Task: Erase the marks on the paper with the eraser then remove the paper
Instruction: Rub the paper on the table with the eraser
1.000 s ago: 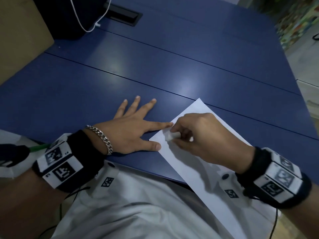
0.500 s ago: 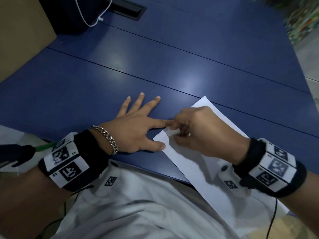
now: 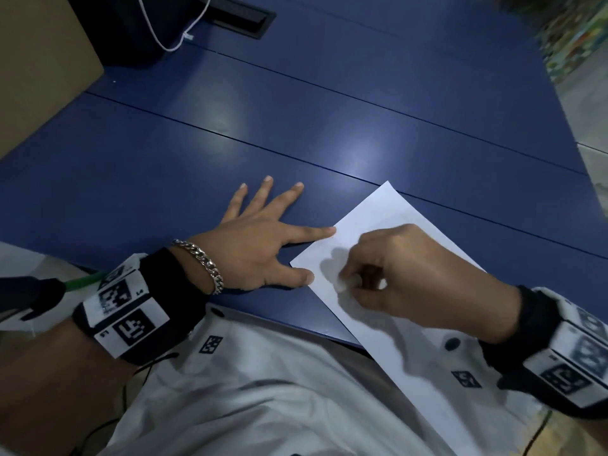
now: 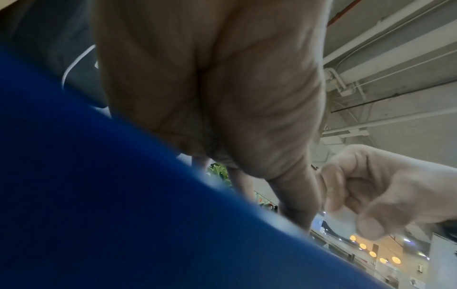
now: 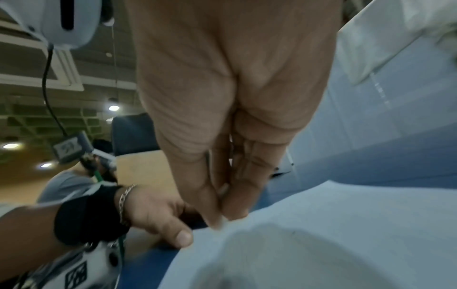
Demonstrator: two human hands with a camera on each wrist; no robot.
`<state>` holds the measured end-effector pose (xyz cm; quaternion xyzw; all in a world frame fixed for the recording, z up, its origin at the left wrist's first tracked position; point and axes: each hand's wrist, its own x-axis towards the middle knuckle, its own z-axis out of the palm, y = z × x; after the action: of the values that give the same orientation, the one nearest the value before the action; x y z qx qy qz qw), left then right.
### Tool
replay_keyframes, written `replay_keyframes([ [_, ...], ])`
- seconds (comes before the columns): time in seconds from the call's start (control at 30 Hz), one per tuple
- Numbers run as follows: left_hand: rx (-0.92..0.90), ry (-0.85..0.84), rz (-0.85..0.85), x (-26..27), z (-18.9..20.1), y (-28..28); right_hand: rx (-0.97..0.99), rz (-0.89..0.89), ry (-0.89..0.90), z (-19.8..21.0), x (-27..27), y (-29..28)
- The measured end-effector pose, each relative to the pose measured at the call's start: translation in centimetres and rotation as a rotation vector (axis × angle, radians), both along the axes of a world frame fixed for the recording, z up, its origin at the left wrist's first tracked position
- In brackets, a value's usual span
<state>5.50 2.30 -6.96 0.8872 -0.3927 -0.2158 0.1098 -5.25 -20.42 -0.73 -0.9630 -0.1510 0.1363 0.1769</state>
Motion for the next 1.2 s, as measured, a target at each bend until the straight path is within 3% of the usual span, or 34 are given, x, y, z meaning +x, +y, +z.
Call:
replay_keyframes([
  [0.13,-0.006,-0.028,-0.012,-0.3,0.6,0.2,-0.053,-0.249,-0.004,1.1,-3.4,-2.6],
  [0.23,-0.125,-0.080,-0.070,-1.0,0.8,0.2,-0.116,-0.352,0.020,-0.1,-5.6,-3.5],
  [0.37,-0.156,-0.044,-0.217,-1.5,0.7,-0.4,-0.078,-0.424,-0.010,-0.9,-5.5,-4.5],
  [0.57,-0.115,-0.246,-0.172,-3.0,1.5,-1.6,-0.055,-0.505,-0.064,-0.8,-4.0,-5.6],
  [0.7,-0.090,-0.168,-0.197,-3.3,1.0,-2.6,-0.030,-0.557,-0.086,-0.7,-3.4,-5.2],
  [0.83,0.021,-0.166,-0.207,-3.1,-0.1,-3.0,0.062,-0.461,-0.079,-0.5,-4.4,-2.3],
  [0.9,0.028,-0.163,-0.190,-3.0,-0.3,-3.0,0.035,-0.390,-0.076,-0.8,-4.6,-1.1],
  [1.07,0.023,-0.182,-0.187,-3.0,-0.8,-2.9,-0.019,-0.431,-0.110,-1.5,-4.3,-0.6],
  [1.2,0.009,-0.198,-0.183,-3.1,-0.9,-2.8,0.005,-0.298,-0.029,-1.5,-5.2,1.4],
])
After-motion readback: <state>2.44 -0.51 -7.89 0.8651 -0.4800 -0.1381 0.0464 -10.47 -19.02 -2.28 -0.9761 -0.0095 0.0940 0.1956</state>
